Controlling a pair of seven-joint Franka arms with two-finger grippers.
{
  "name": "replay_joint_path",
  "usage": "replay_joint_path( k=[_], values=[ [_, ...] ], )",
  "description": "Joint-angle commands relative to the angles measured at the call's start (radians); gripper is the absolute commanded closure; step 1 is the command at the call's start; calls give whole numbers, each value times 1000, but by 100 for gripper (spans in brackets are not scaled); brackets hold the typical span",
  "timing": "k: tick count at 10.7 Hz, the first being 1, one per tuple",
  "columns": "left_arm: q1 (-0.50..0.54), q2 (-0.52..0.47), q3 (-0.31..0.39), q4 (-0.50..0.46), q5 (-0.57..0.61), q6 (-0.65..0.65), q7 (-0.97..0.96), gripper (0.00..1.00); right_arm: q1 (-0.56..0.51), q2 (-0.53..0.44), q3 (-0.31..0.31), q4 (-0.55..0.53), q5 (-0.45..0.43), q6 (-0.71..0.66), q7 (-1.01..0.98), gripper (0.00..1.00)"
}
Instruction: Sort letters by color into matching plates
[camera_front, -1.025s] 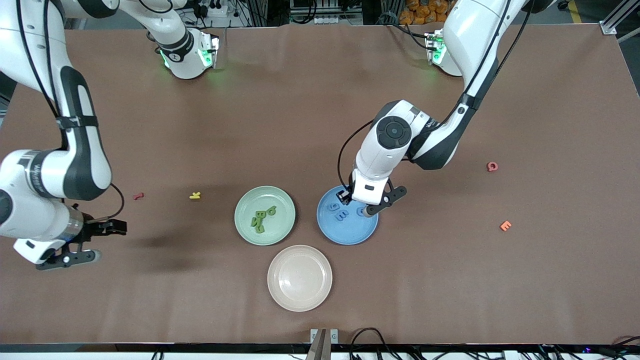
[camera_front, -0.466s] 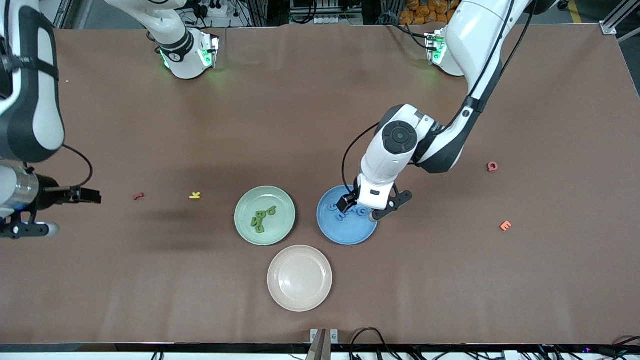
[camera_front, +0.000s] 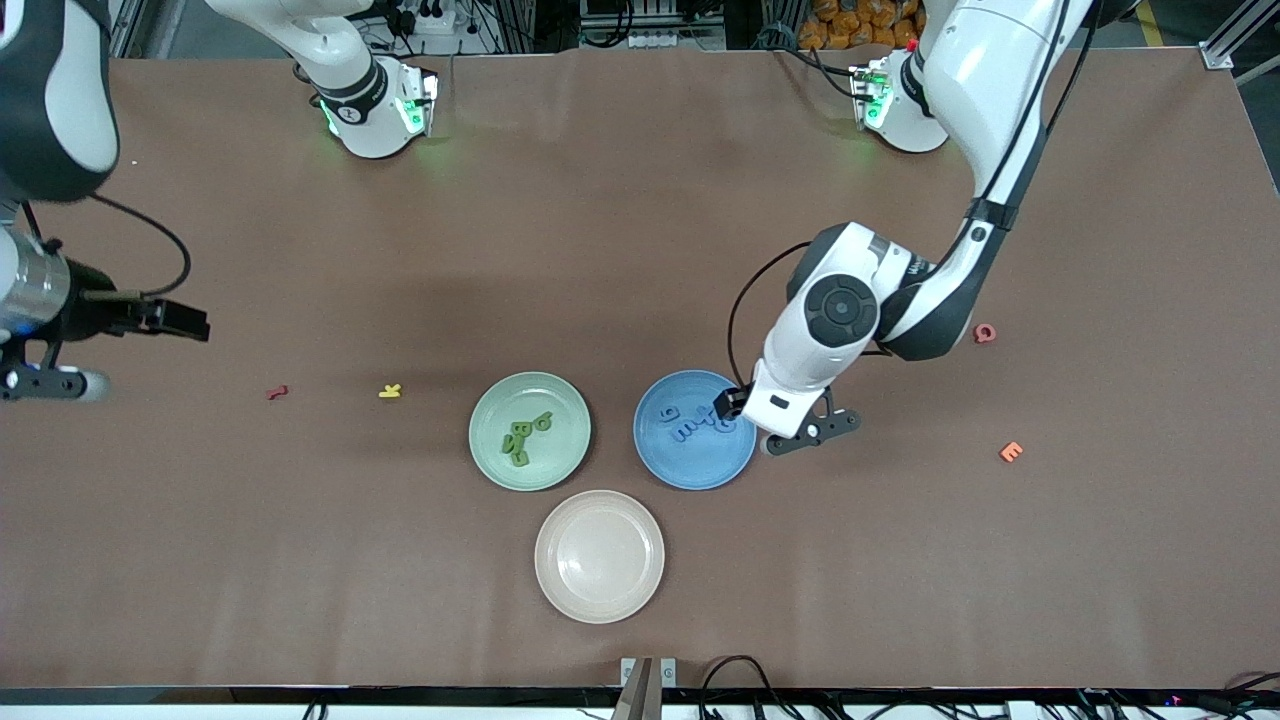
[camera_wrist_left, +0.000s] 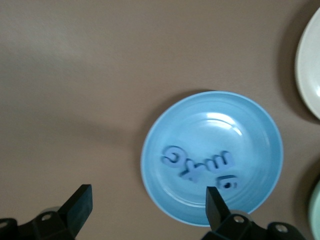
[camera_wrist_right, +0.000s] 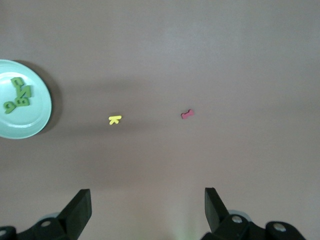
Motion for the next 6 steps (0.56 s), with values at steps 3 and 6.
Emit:
replay_joint_path(
  k=[3, 6],
  values=[
    [118, -89, -1, 5, -6, -176, 317, 0, 29, -270, 0, -196, 11, -27, 19, 0],
    [219, -153, -1, 5, -5, -291, 570, 0, 17, -273, 0, -220, 9, 31, 42, 0]
  ],
)
